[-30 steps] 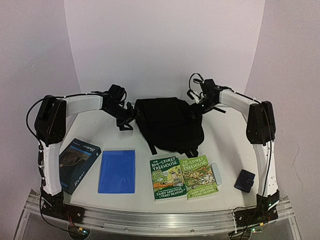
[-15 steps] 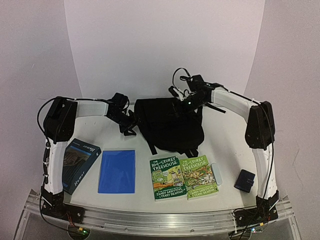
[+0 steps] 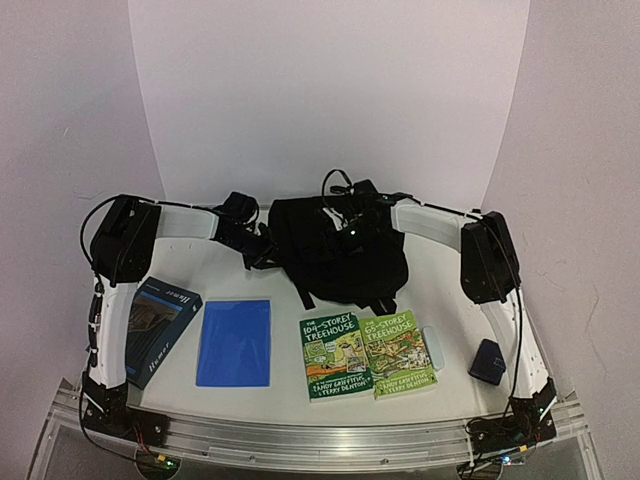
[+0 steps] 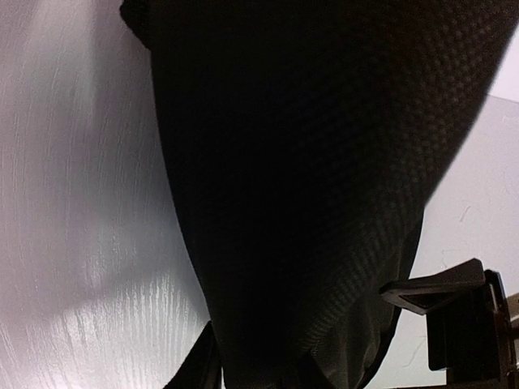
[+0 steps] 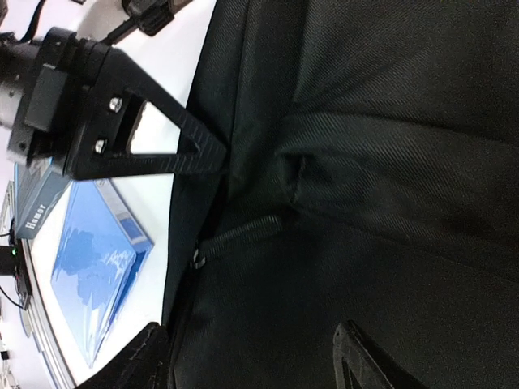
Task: Pack the student bag
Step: Unzip the student bag at the center of the board.
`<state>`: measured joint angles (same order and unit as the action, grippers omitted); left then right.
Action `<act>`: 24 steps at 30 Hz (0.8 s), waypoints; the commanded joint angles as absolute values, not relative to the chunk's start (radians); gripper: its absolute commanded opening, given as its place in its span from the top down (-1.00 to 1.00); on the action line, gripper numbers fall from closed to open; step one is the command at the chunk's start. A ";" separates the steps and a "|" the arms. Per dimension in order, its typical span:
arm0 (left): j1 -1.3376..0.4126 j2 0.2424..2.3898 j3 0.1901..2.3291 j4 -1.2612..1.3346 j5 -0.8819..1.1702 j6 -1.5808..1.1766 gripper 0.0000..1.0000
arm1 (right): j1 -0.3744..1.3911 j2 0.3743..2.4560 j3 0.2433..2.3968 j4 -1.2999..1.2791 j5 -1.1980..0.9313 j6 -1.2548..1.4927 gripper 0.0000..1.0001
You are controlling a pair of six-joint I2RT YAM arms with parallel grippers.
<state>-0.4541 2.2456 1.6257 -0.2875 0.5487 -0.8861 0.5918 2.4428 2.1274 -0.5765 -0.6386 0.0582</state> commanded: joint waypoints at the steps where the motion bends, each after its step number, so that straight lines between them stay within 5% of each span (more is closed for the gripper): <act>1: -0.453 2.240 1.608 -0.250 0.560 -0.886 0.66 | 0.607 2.489 2.187 -0.515 -0.654 0.122 -0.30; 7: -0.453 2.221 1.568 -0.168 0.596 -0.893 0.99 | 0.619 2.523 2.199 -0.478 -0.680 0.181 -0.17; 17: -0.453 2.162 1.471 -0.008 0.646 -0.903 1.00 | 0.621 2.546 2.203 -0.437 -0.707 0.249 -0.20; 24: -0.453 2.160 1.467 -0.008 0.652 -0.890 0.99 | 0.621 2.563 2.211 -0.397 -0.747 0.302 -0.04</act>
